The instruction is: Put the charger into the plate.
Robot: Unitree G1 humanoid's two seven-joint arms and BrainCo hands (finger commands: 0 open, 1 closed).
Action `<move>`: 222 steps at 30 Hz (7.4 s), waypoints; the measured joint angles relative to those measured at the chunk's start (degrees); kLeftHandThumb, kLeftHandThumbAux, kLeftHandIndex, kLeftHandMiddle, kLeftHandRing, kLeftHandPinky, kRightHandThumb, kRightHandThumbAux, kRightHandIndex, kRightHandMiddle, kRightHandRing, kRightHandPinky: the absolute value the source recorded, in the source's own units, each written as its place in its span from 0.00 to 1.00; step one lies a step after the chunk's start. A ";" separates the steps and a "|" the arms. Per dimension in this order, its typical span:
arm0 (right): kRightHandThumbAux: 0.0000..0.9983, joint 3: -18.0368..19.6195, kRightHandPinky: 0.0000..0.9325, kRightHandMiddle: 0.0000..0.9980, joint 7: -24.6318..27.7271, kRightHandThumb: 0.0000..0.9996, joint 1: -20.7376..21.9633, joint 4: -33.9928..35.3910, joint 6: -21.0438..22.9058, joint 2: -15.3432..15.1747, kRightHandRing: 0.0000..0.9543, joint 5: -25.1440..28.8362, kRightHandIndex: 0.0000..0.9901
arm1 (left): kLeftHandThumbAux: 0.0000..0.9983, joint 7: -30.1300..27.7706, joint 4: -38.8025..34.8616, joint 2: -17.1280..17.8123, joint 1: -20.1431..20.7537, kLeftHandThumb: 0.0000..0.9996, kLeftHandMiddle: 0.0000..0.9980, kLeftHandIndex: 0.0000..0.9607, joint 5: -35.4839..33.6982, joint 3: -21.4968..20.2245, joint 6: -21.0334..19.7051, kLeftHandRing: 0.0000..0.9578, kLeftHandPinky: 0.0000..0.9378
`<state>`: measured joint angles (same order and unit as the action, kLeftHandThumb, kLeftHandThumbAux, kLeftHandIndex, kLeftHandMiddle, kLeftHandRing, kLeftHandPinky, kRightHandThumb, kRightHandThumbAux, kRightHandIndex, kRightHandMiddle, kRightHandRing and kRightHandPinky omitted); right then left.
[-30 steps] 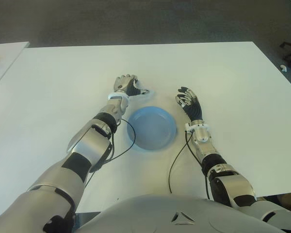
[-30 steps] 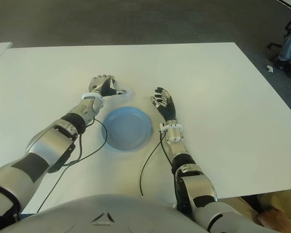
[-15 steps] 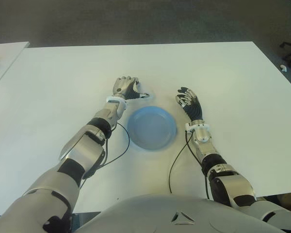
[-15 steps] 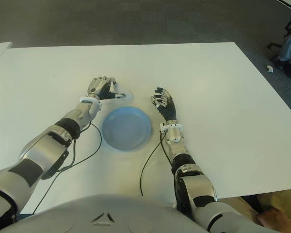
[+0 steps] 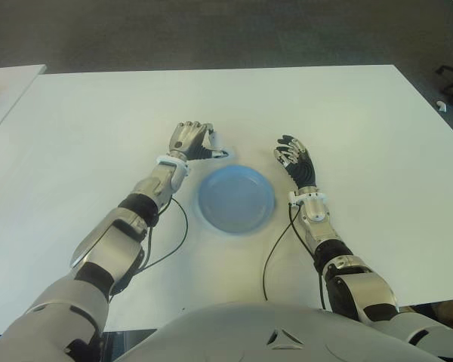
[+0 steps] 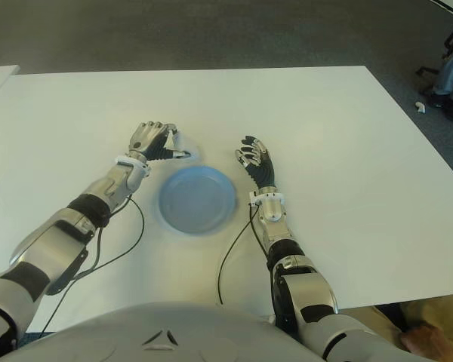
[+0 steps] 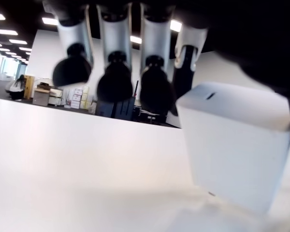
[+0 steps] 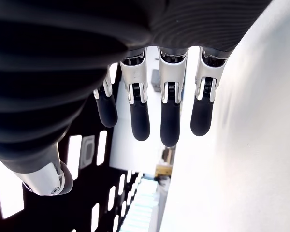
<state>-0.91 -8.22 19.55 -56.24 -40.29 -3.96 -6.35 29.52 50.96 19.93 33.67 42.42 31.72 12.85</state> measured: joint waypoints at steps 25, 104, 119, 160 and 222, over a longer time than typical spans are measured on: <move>0.60 0.06 0.36 0.26 0.08 0.50 -0.13 0.00 0.06 0.04 0.30 -0.03 0.18 | 0.70 -1.80 -28.30 9.83 -14.33 0.73 0.84 0.46 2.03 -3.75 0.82 0.87 0.91; 0.57 1.07 0.34 0.25 1.16 0.59 -0.16 -0.08 0.08 0.62 0.29 -0.01 0.19 | 0.32 -13.99 -28.94 12.10 -18.18 0.25 0.01 0.01 3.82 -3.50 12.76 0.01 0.01; 0.58 1.21 0.31 0.27 1.18 0.64 -0.17 -0.09 0.08 0.67 0.29 0.01 0.19 | 0.25 -14.84 -28.71 13.11 -18.76 0.20 0.00 0.00 3.90 -3.55 13.77 0.00 0.00; 0.61 1.54 0.34 0.27 1.93 0.64 -0.11 -0.37 0.06 0.81 0.29 0.13 0.20 | 0.33 -10.21 -27.14 12.88 -18.63 0.17 0.01 0.01 3.16 -6.13 18.79 0.00 0.01; 0.61 1.97 0.37 0.27 0.98 0.55 -0.03 -0.75 0.06 1.40 0.32 -0.12 0.19 | 0.52 -26.07 16.80 -14.23 -13.88 0.00 0.00 0.00 -45.87 -40.35 35.19 0.00 0.00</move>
<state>1.05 -7.24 19.52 -57.00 -40.23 -2.56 -6.47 3.45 67.76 5.70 19.79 -3.45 -8.64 48.04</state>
